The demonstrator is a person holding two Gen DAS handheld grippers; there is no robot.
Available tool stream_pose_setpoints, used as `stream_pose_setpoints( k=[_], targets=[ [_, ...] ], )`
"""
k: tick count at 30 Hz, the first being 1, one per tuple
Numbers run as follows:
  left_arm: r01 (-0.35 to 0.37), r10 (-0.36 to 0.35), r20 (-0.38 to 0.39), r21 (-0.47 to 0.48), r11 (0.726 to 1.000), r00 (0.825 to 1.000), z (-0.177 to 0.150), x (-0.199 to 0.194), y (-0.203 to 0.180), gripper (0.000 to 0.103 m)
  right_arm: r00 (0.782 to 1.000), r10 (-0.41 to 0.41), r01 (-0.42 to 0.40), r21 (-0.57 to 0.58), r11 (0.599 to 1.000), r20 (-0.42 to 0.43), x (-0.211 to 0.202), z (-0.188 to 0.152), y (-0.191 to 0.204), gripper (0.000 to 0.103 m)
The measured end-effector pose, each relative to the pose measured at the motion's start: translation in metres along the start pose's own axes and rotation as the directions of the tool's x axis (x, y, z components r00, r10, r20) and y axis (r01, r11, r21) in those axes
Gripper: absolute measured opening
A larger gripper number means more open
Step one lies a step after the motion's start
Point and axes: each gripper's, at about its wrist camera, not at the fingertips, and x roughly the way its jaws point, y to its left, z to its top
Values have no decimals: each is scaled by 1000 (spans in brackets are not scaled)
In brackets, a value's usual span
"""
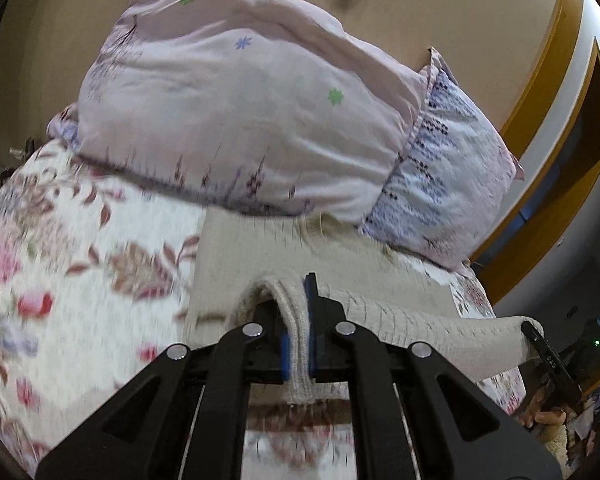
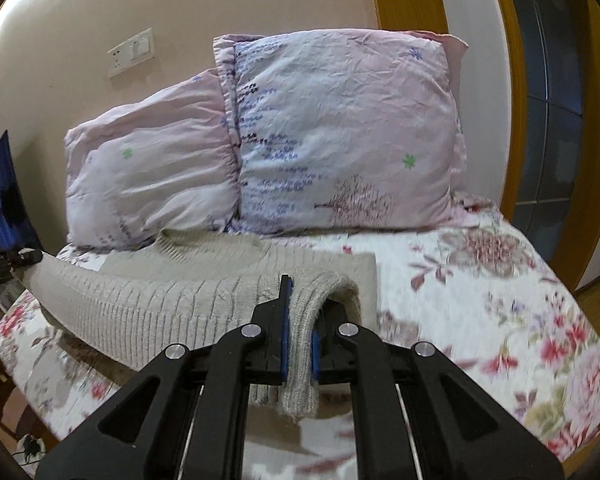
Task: Fold small clothes
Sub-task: 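Lay the hem over the collar with both tools and open them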
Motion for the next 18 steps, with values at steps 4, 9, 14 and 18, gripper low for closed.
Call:
stream_pose_setpoints(
  k=[4,9,14,18],
  targets=[
    [-18,18,12,-1,1000,1000,25,29,-1,6,1000,-21,21,-5,1000,4,24,14,1,8],
    [-40,39,-15,-40,998,999,42,79,12,6,999,-27,28,36,999,-41,69,21,-6,8],
    [-62,41,-133,-162,985,990,33,139,45,6,982,-9,31,113,993,-187,126,5,-22,8],
    [-33,-16,-180,-266,963,984,24,158,66,6,961,37,21,205,979,-275,155,-6,-36,8]
  ],
)
